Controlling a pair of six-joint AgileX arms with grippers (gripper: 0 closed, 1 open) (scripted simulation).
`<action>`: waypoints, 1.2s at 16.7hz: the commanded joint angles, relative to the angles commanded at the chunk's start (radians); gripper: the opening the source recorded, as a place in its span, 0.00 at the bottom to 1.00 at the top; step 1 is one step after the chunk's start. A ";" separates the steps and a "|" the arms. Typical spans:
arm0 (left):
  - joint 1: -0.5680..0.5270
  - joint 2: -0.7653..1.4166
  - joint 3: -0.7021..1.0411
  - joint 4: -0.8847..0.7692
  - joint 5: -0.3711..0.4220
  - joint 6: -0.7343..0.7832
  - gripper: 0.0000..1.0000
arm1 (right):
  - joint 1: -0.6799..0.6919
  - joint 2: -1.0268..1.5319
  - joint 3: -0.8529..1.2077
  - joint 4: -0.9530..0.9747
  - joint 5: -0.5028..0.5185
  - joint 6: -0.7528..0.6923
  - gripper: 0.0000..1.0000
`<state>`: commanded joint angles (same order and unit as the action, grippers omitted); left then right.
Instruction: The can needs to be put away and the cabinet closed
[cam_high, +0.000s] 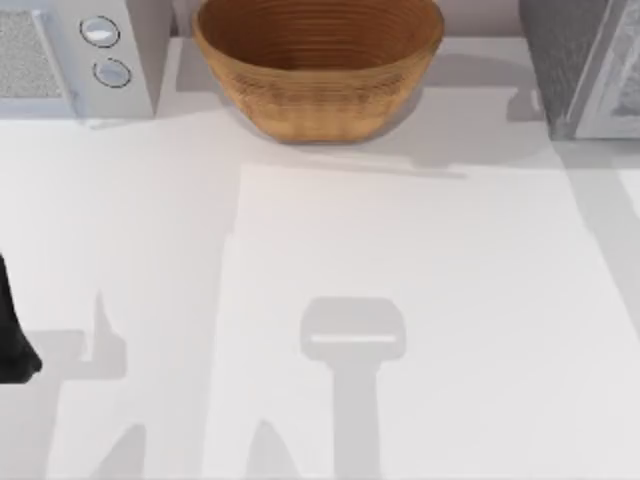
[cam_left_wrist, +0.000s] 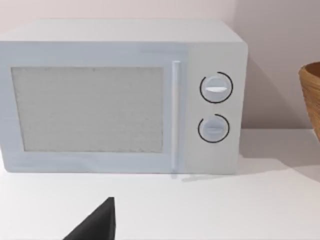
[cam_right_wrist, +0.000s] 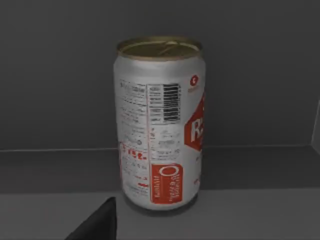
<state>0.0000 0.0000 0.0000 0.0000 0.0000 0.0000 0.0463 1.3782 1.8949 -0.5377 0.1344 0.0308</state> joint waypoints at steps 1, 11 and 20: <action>0.000 0.000 0.000 0.000 0.000 0.000 1.00 | -0.003 -0.103 -0.128 0.034 -0.004 0.002 1.00; 0.000 0.000 0.000 0.000 0.000 0.000 1.00 | -0.037 -1.035 -1.437 0.409 -0.069 0.000 1.00; 0.000 0.000 0.000 0.000 0.000 0.000 1.00 | -0.046 -1.378 -1.895 0.538 -0.134 -0.031 1.00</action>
<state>0.0000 0.0000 0.0000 0.0000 0.0000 0.0000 0.0000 -0.0001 0.0000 -0.0001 0.0000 0.0000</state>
